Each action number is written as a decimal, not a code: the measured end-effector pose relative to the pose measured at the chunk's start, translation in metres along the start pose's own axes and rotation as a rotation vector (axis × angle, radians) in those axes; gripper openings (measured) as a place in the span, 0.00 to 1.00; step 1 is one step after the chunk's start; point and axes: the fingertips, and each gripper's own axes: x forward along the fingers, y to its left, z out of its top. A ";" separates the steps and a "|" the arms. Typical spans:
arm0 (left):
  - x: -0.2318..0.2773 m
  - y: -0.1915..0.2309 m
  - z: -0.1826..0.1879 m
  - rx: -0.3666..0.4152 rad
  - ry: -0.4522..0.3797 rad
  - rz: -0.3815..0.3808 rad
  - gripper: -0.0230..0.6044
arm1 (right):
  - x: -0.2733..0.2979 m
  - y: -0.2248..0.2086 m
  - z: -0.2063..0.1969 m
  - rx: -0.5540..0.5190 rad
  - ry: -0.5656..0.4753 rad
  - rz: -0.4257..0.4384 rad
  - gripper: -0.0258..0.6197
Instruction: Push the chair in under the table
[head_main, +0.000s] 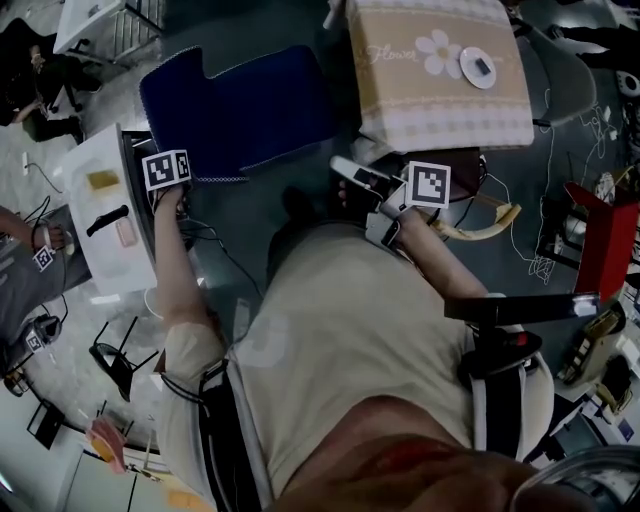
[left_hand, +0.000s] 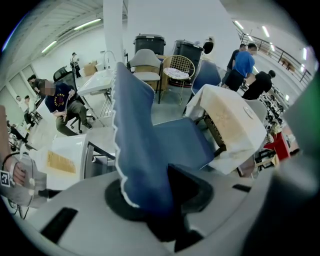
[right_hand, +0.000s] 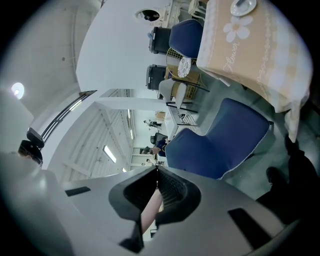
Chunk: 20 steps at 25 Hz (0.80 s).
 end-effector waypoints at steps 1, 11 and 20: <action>0.000 -0.001 0.001 0.001 -0.001 0.000 0.23 | -0.002 0.000 0.001 -0.002 -0.005 0.000 0.06; 0.000 -0.003 0.002 -0.022 0.003 0.012 0.23 | -0.006 -0.004 0.002 0.024 -0.025 -0.004 0.06; -0.001 -0.004 0.003 -0.026 -0.004 0.014 0.23 | 0.001 -0.004 -0.001 0.033 0.002 -0.003 0.06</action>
